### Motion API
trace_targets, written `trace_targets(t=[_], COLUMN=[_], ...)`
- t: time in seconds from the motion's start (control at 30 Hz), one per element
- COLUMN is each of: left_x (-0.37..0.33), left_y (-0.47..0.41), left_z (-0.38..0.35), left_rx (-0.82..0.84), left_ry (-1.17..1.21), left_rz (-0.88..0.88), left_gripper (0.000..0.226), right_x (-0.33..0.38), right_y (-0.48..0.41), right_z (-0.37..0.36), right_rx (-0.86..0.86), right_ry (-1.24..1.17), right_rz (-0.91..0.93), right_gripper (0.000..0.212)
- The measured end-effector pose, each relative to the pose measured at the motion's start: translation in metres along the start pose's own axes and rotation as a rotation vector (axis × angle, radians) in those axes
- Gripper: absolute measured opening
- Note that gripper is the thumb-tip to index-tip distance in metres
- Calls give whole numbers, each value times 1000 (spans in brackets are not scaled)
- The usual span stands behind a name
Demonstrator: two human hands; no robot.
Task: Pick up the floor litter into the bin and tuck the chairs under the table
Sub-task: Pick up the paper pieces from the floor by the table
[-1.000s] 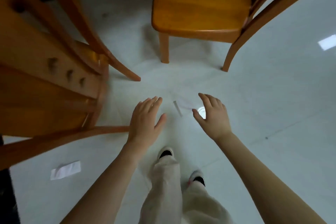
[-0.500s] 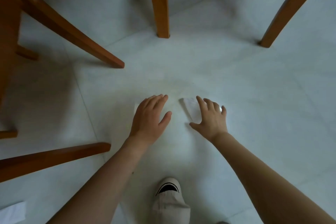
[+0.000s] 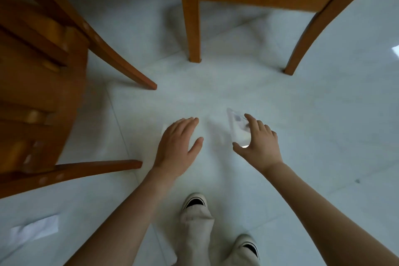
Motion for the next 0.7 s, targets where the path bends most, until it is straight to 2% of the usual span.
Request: trace_targets(t=[0.13,0.3,0.5,0.7], left_x=[-65,-145,-217,-240], left_y=[50,135,252,363], left_z=[109,268,435,528], left_rx=[-45,-113,-258,-425], left_ry=[23,66,75,104], left_rz=[-26,-27,-24,4], left_gripper=[54,54,58,57], right_x=[64,168,298,400], right_y=[45,116,190,244], right_z=[128,295,459,531], right_rx=[-102,-198,-295,-296], right_ry=[-110,-158,-129,-76], right_rz=[-76,-70,132,376], right_gripper=[82,80,79,78])
Point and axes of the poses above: each hand's wrist, its own y-axis away from the middle knuckle, its own z-axis out of the back of the hand, x = y × z, the point moved 5 cm from there along -y, towards the middle knuckle, and after that the axes turned 14 degrees about z, right-handed, at the moved point
